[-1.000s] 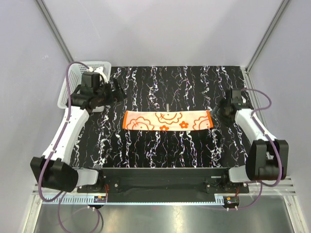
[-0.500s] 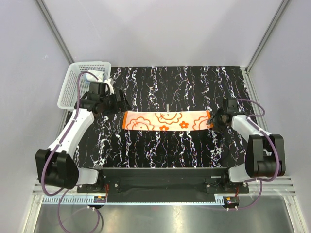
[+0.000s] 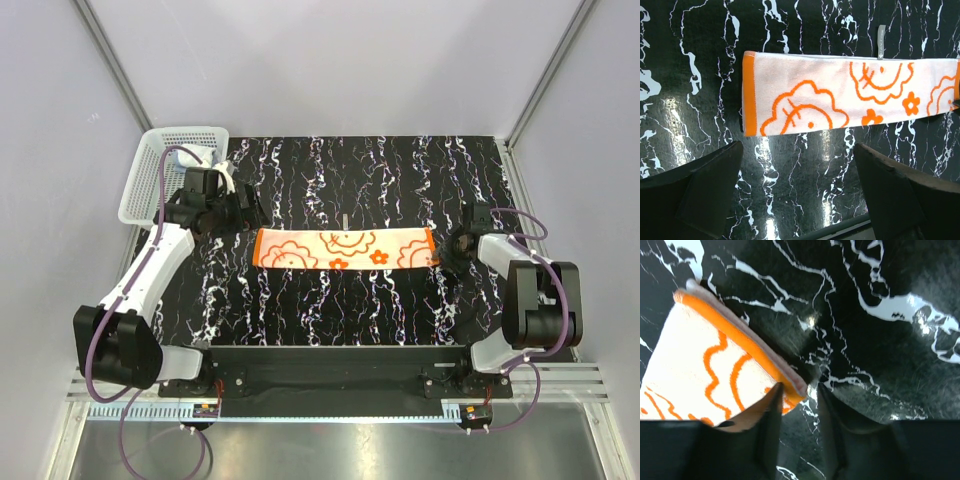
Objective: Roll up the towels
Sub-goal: Fold the towel
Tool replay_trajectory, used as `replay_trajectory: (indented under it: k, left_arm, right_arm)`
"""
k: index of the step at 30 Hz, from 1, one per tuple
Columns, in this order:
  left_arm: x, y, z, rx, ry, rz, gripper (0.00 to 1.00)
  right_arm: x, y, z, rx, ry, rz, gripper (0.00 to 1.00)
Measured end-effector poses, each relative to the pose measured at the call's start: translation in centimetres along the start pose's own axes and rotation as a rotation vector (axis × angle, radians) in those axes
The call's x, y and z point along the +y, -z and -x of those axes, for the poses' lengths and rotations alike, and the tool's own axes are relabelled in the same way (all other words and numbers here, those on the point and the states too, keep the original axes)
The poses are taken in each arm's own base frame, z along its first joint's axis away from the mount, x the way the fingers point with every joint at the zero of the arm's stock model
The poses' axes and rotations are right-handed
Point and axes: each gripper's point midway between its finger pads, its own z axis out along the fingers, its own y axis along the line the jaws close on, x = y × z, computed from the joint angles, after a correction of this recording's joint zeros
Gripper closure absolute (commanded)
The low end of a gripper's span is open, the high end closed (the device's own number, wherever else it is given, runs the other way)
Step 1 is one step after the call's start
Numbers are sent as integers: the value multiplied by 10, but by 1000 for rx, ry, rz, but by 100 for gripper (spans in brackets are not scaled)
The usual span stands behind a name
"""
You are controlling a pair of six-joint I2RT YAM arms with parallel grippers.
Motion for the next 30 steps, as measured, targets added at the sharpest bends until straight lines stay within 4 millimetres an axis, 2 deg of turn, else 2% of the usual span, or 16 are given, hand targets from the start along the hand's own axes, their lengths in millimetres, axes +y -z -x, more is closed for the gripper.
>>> replay_trajectory:
  k: [9, 16, 19, 22, 24, 28, 30]
  left_arm:
    - [7, -8, -6, 33, 10, 28, 1]
    - [8, -8, -8, 40, 11, 31, 1]
    - [8, -8, -7, 39, 12, 30, 1]
    - [5, -8, -7, 29, 3, 26, 1]
    - [2, -4, -7, 13, -14, 34, 1]
    - [-13, 12, -11, -15, -63, 27, 1]
    - [-15, 22, -13, -34, -87, 29, 1]
  right_arm:
    - [3, -7, 11, -26, -15, 18, 77]
    - [2, -5, 9, -32, -12, 33, 100]
    - [-2, 0, 7, -28, -10, 21, 100]
    - [-9, 13, 10, -37, -14, 7, 100]
    - [-15, 25, 18, -72, -24, -3, 100]
    - [-25, 55, 39, -171, -32, -30, 100]
    - [-23, 67, 48, -209, -23, -26, 100]
